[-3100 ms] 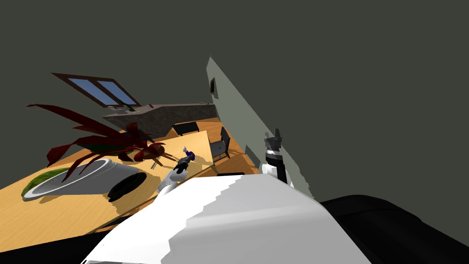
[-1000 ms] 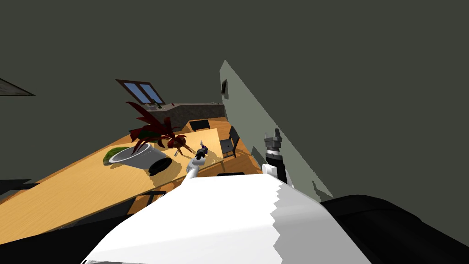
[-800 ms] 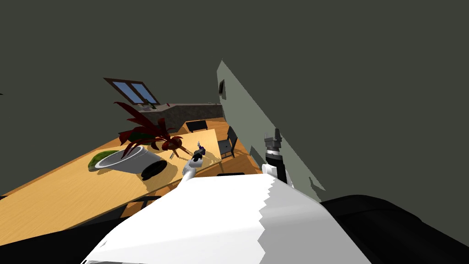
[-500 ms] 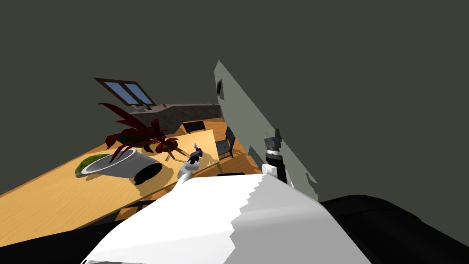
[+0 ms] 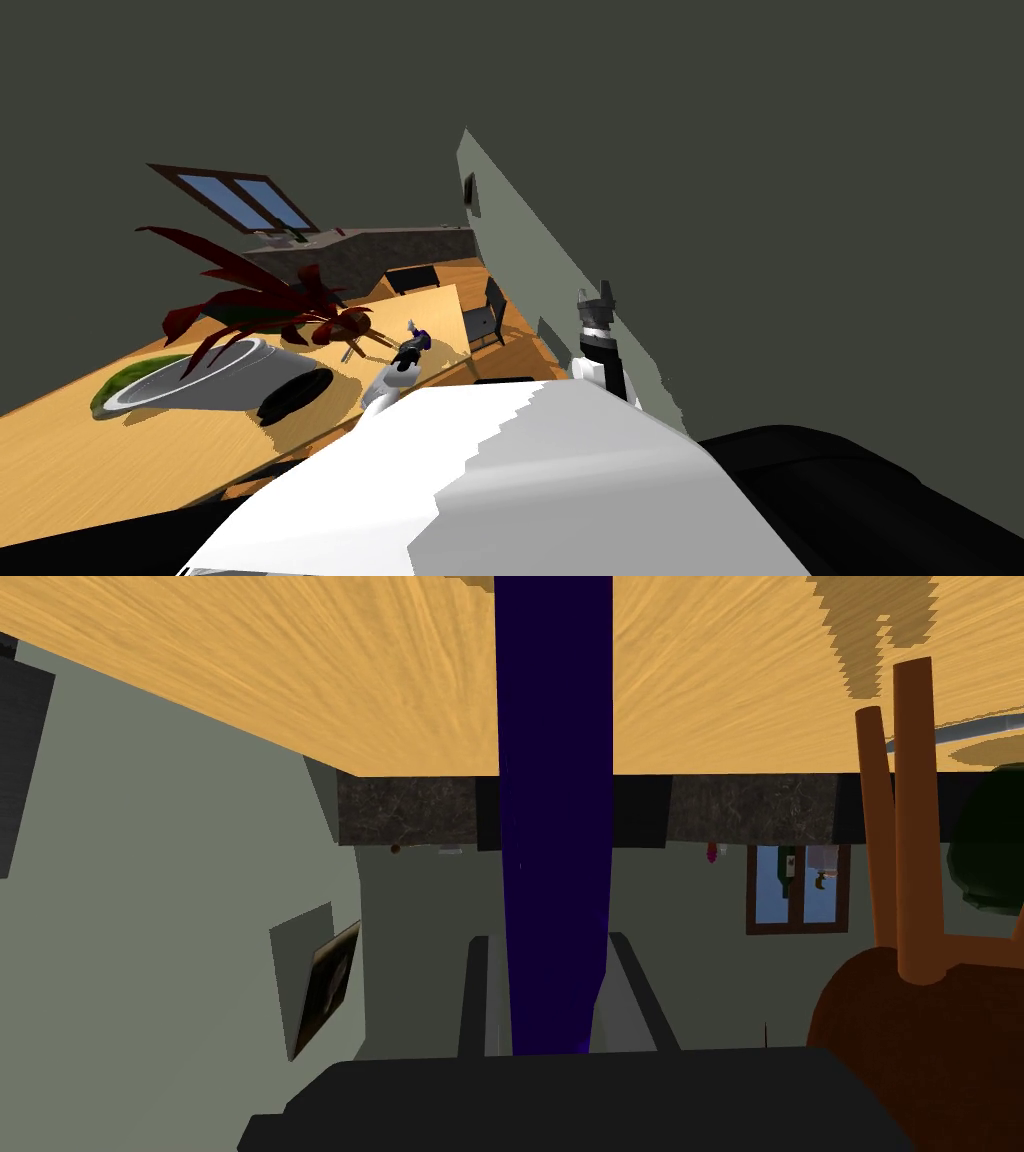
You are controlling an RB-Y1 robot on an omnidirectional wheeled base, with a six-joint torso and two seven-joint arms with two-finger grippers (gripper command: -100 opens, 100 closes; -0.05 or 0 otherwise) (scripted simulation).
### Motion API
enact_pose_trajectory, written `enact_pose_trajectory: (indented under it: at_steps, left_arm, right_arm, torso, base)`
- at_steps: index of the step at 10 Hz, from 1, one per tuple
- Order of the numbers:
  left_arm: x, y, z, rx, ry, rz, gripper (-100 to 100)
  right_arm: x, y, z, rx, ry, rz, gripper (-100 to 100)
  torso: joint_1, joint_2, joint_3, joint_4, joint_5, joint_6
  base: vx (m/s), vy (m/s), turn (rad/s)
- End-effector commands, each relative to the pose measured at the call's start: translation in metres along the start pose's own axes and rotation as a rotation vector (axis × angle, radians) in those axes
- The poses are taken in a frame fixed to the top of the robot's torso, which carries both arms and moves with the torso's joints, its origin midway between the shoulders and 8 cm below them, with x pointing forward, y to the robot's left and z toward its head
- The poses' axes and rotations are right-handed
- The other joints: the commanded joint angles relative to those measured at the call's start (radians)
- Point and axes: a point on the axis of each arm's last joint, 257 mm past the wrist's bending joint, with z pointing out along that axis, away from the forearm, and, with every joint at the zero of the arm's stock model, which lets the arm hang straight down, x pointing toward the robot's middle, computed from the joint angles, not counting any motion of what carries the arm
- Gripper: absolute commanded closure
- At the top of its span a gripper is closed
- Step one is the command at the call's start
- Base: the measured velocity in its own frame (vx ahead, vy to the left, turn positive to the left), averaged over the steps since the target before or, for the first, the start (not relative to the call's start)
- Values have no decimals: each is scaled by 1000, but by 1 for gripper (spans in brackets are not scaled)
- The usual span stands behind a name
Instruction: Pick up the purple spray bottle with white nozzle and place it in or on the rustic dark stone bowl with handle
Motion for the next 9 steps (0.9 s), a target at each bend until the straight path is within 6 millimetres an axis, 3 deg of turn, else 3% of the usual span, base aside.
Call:
enact_pose_trajectory:
  at_steps: [1, 2, 3, 4, 5, 6, 7, 8, 9]
  left_arm:
    - [1, 11, -1, -8, -1, -18, 100]
    - [1, 34, -7, -23, -1, -13, 100]
    - [1, 34, -7, -23, -1, -24, 100]
    - [2, 56, -14, -36, 0, -12, 100]
    - [2, 56, -14, -36, 0, -30, 100]
    - [1, 77, -22, -47, 2, -13, 100]
    - [1, 77, -22, -47, 1, -34, 100]
    - [1, 96, -30, -56, 4, -19, 100]
    - [1, 96, -30, -56, 3, -39, 100]
  right_arm:
    - [0, 0, 0, 0, 0, 0, 0]
    - [0, 0, 0, 0, 0, 0, 0]
    - [0, 0, 0, 0, 0, 0, 0]
    - [0, 0, 0, 0, 0, 0, 0]
    - [0, 0, 0, 0, 0, 0, 0]
    - [0, 0, 0, 0, 0, 0, 0]
    - [0, 0, 0, 0, 0, 0, 0]
    - [0, 0, 0, 0, 0, 0, 0]
    - [0, 0, 0, 0, 0, 0, 0]
  torso:
    - [0, 0, 0, 0, 0, 0]
    - [1, 0, 0, 0, 0, 0]
    - [0, 0, 0, 0, 0, 0]
    - [1, 0, 0, 0, 1, 0]
    - [0, 0, 0, 0, 0, 0]
    - [1, 0, 0, 0, 0, 1]
    - [0, 0, 0, 0, 0, 1]
    - [0, 0, 0, 0, 0, 1]
    - [1, -1, 0, 0, 0, 1]
  base:
    - [20, -60, -55]
    - [20, -69, -139]
    - [19, -46, -54]
    - [28, -58, -112]
    - [20, -51, -60]
    - [22, -72, -164]
    - [25, -56, -59]
    - [40, -55, -114]
    - [28, -42, -56]
